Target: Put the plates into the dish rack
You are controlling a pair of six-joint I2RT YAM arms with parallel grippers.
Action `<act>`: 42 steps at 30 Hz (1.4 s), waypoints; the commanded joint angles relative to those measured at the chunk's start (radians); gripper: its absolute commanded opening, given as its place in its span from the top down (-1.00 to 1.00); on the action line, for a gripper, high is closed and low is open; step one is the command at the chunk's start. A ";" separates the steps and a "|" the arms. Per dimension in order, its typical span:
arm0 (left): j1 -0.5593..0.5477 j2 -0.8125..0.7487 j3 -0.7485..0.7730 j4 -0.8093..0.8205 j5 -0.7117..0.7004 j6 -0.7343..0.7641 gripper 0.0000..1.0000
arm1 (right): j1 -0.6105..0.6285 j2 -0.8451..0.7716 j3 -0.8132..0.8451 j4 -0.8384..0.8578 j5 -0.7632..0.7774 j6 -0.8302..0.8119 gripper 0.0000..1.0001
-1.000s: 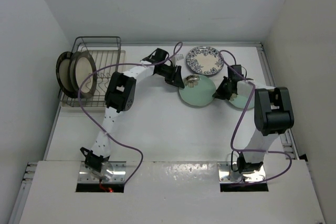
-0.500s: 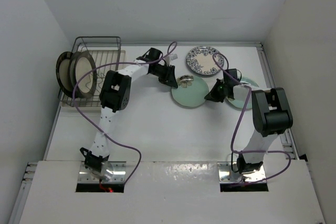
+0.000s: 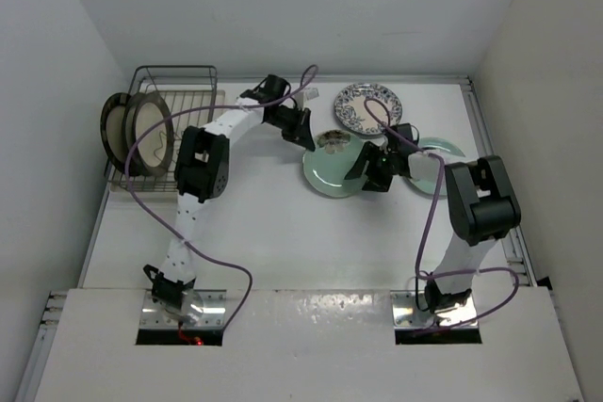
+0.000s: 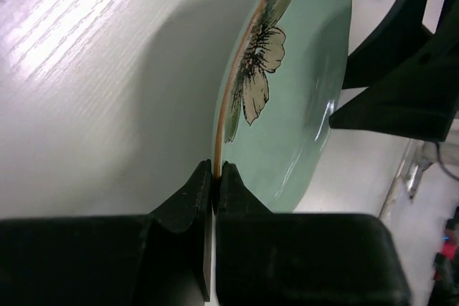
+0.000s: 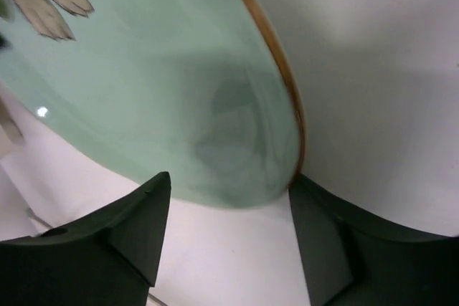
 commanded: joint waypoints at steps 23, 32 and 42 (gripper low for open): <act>-0.035 -0.486 0.412 -0.366 -1.449 0.642 1.00 | -0.035 -0.049 0.246 -0.234 0.017 -0.111 -0.52; -0.012 -0.579 0.315 -0.347 -1.792 0.653 1.00 | -0.010 0.015 0.375 -0.322 0.011 -0.126 -0.52; 0.114 -0.598 0.203 -0.376 -1.801 0.630 1.00 | 0.000 0.050 0.426 -0.342 0.014 -0.117 -0.52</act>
